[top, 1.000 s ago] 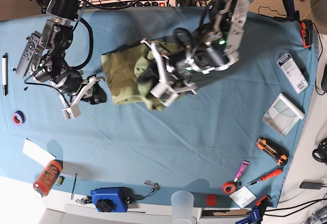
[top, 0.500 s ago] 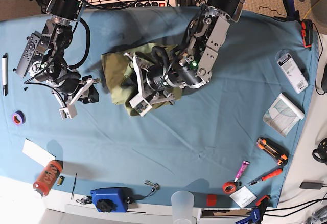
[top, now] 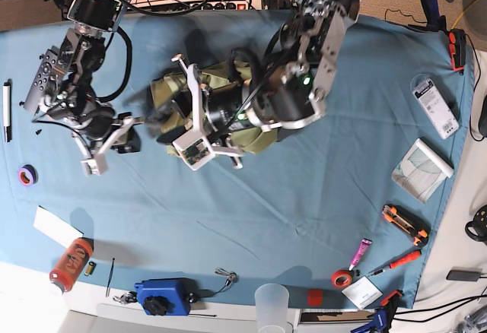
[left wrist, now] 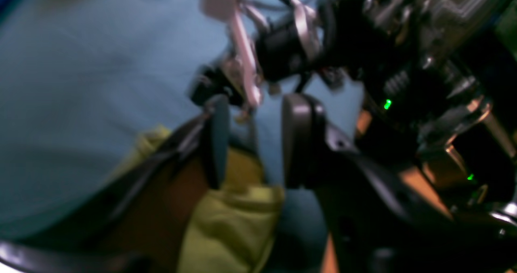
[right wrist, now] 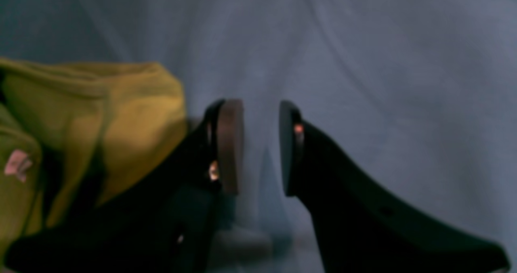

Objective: Layout the t-shirt on the table in an organized manner, then fold the t-shirt properly
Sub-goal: 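Press the folded bundle with the left gripper while the right gripper regrasps its edge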

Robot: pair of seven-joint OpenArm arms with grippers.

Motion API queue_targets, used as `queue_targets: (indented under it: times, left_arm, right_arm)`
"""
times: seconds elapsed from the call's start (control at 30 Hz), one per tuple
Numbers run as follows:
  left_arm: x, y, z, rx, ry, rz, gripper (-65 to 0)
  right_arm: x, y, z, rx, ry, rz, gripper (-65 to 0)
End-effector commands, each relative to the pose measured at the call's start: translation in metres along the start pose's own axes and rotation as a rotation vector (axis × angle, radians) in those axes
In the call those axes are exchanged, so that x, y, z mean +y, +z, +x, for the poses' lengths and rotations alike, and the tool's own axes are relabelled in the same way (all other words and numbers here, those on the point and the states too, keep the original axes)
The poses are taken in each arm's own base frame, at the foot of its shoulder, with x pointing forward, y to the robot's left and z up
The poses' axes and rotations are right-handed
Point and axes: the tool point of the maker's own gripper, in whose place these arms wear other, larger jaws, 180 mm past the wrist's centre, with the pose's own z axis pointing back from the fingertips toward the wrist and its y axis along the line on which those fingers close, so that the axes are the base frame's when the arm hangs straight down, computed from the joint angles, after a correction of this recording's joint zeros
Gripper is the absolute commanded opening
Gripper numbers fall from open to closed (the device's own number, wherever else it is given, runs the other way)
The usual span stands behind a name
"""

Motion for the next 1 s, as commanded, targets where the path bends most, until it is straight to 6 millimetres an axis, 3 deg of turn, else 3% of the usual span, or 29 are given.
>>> queue_targets:
  times: [0.0, 0.13, 0.23, 0.37, 0.5, 0.67, 0.73, 0.83, 0.97]
  left_arm:
    - [0.003, 0.003, 0.004, -0.012, -0.005, 0.034, -51.9]
    - [0.032, 0.010, -0.044, 0.129, 0.046, 0.168, -60.9]
    - [0.036, 0.016, -0.072, 0.193, 0.077, 0.186, -65.0]
    - [0.030, 0.012, -0.084, 0.169, 0.108, 0.168, -65.0]
    - [0.036, 0.000, -0.119, 0.242, 0.169, 0.162, -65.0]
    - [0.046, -0.013, -0.162, 0.348, 0.235, 0.153, -65.0]
    - [0.041, -0.017, -0.175, 0.401, 0.239, 0.118, -65.0]
    - [0.024, -0.023, -0.170, 0.397, 0.278, 0.043, -65.0]
    - [0.004, -0.025, -0.127, 0.306, 0.290, -0.060, -65.0]
  right_arm:
    - [-0.011, 0.009, 0.021, -0.069, 0.005, -0.024, -49.1]
    - [-0.028, 0.023, 0.024, -0.121, -0.043, -0.045, -49.1]
    - [-0.027, 0.031, 0.029, -0.168, -0.062, -0.002, -49.1]
    - [-0.021, 0.033, 0.034, -0.199, -0.083, 0.044, -49.1]
    - [-0.013, 0.034, 0.037, -0.210, -0.100, 0.087, -49.1]
    - [0.013, 0.040, 0.045, -0.246, -0.150, 0.245, -49.3]
    - [0.022, 0.043, 0.048, -0.259, -0.163, 0.300, -49.4]
    - [0.035, 0.048, 0.049, -0.257, -0.174, 0.380, -49.6]
    - [0.056, 0.067, 0.073, -0.387, -0.214, 0.541, -54.4]
